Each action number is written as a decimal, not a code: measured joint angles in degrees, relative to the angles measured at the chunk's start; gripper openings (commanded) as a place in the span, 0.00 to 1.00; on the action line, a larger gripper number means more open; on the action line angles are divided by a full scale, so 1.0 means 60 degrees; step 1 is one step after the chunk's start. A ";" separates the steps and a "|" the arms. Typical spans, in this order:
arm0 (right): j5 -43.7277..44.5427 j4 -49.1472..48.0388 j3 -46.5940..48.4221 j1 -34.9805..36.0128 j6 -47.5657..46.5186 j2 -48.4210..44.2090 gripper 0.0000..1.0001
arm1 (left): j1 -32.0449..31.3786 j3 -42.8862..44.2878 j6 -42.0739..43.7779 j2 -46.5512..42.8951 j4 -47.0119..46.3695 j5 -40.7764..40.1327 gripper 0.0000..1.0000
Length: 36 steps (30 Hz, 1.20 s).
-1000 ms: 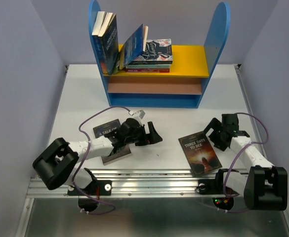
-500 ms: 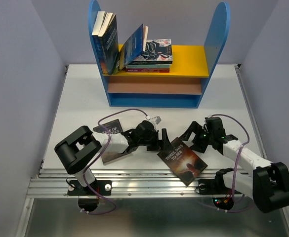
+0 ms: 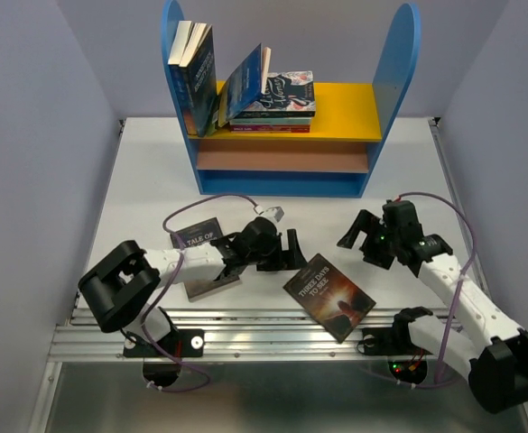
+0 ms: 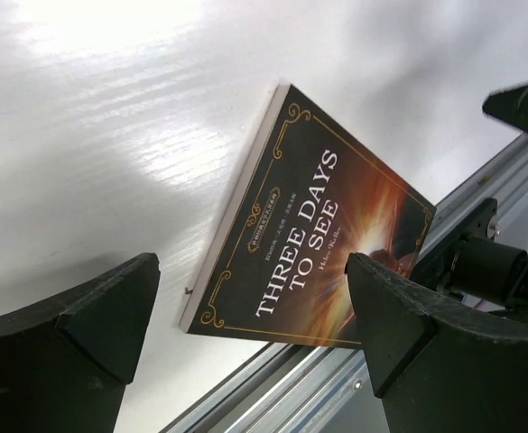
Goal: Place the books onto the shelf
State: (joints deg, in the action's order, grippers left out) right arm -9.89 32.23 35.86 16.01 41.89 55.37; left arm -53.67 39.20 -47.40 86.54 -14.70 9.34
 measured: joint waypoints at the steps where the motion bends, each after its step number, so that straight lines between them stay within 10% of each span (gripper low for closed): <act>1: 0.0040 0.0331 0.0091 0.0000 0.0047 -0.0160 1.00 | 0.0000 0.0047 0.0055 -0.0197 0.0266 -0.0197 0.97; 10: 0.0066 0.3472 0.0120 0.0000 0.0007 -0.0193 1.00 | -0.0590 -0.0029 0.0579 -0.1512 0.1249 0.0586 0.99; 36: -0.0138 0.2069 -0.0474 0.0000 -0.0229 0.0423 1.00 | -0.1213 0.1009 0.0164 0.1639 0.1060 0.3621 0.95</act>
State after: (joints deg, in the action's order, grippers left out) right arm -10.72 44.64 33.01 16.01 40.51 57.91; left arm -60.95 45.25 -46.41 96.38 -8.34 31.07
